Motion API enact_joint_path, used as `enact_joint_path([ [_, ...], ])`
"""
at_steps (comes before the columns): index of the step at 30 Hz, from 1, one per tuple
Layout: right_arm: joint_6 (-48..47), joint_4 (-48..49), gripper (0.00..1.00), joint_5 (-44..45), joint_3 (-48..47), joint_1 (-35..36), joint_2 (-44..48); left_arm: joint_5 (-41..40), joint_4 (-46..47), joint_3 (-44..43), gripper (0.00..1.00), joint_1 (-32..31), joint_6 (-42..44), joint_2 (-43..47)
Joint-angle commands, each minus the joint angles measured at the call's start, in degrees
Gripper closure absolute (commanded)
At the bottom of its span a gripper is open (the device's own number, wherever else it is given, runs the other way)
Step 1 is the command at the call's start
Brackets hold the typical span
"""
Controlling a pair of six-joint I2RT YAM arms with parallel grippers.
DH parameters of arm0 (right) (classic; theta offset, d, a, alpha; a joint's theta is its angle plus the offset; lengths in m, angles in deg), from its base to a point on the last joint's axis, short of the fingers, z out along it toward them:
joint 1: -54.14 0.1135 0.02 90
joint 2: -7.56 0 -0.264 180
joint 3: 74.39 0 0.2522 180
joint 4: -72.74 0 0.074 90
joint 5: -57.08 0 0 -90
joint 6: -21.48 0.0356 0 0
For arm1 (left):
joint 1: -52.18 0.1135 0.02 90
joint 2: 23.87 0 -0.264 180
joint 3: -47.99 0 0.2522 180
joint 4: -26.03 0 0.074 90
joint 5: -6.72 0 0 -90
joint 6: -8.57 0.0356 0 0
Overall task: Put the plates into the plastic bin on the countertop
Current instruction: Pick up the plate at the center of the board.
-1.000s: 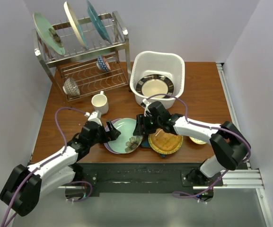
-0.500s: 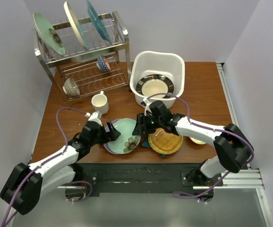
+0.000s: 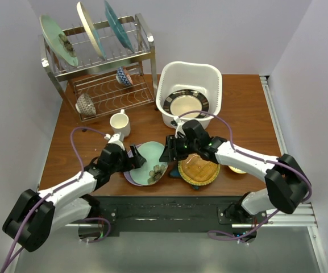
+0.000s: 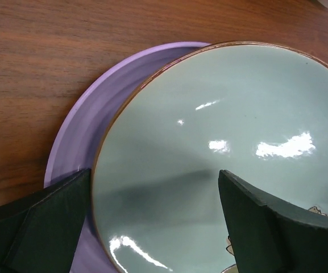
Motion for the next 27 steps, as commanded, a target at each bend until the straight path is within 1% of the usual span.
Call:
enact_joint_path([
  [1, -0.4, 0.3, 0.49, -0.2, -2.2, 0.4, 3.2, 1.2, 1.0, -1.6, 0.04, -0.7, 0.1, -2.4],
  [5, 1.0, 2.3, 0.5, -1.4, -0.2, 0.4, 2.6, 1.8, 2.9, -1.2, 0.04, -1.2, -0.4, -3.6],
  [9, 3.9, 9.2, 0.52, -4.2, 2.8, 0.4, 0.5, 2.0, 3.2, -1.6, 0.04, -1.4, -0.4, -4.4],
  [16, 7.7, 16.6, 0.53, -6.3, 6.9, 0.4, -2.5, 1.8, 3.4, -1.5, 0.04, -2.1, -0.8, -3.5],
  [17, 8.2, 18.8, 0.53, -6.5, 7.4, 0.4, -2.8, 1.9, 3.4, -1.3, 0.05, -2.1, -0.9, -3.5],
  [21, 10.7, 22.8, 0.56, -6.9, 8.9, 0.4, -4.5, 1.8, 3.1, -1.0, 0.05, -2.2, -0.9, -3.1],
  [26, 11.9, 25.5, 0.7, -7.3, 9.0, 0.4, -7.0, 1.2, 1.8, -1.0, 0.05, -2.3, -0.8, -1.4],
  [27, 12.0, 25.5, 0.71, -7.3, 8.8, 0.4, -7.3, 1.2, 1.4, -0.9, 0.05, -2.2, -0.8, -1.1],
])
